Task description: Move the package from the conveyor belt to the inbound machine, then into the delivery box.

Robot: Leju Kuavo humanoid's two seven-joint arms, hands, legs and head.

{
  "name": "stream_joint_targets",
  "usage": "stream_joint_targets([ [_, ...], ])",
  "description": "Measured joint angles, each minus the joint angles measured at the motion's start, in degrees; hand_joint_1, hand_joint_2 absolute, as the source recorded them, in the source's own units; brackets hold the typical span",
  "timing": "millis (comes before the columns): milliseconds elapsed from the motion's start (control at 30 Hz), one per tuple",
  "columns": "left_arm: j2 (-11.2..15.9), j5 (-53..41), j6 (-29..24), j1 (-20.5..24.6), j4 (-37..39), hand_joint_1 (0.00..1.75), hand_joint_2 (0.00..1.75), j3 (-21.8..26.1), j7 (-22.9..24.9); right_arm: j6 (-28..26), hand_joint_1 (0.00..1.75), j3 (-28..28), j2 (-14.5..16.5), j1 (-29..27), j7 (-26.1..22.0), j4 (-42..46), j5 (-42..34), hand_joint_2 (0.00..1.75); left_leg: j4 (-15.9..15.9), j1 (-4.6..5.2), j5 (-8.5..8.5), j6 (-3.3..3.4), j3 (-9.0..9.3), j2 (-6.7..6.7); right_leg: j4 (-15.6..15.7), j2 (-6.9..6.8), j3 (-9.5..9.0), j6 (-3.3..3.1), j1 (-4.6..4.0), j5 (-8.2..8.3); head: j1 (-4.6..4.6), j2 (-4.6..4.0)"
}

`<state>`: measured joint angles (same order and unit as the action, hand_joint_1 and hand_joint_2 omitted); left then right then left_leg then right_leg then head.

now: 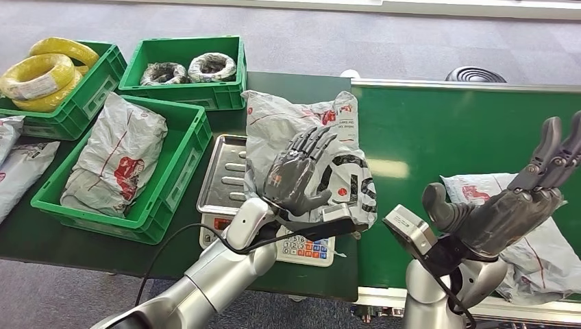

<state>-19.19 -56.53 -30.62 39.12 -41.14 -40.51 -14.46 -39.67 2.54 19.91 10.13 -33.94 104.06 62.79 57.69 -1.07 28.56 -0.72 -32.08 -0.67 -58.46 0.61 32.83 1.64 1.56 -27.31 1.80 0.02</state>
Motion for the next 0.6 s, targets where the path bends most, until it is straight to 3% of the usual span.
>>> stream_joint_targets([
  [300,-1.3,-0.4,1.2,1.0,6.8,0.00,1.75,-5.3,2.1,0.0,0.00,-0.3,0.0,-0.1,2.0,0.4,1.2,0.00,0.0,0.00,0.00,0.00,-0.01,0.00,0.0,0.00,0.01,0.00,0.00,0.00,0.01,0.00],
  [600,-1.5,-0.4,1.3,1.1,10.0,0.00,1.75,-7.7,2.3,0.0,0.00,-0.7,0.0,-0.6,2.0,0.9,0.7,0.00,0.0,0.00,0.00,0.00,-0.01,0.00,0.0,0.00,0.01,0.00,0.00,0.00,0.01,0.00],
])
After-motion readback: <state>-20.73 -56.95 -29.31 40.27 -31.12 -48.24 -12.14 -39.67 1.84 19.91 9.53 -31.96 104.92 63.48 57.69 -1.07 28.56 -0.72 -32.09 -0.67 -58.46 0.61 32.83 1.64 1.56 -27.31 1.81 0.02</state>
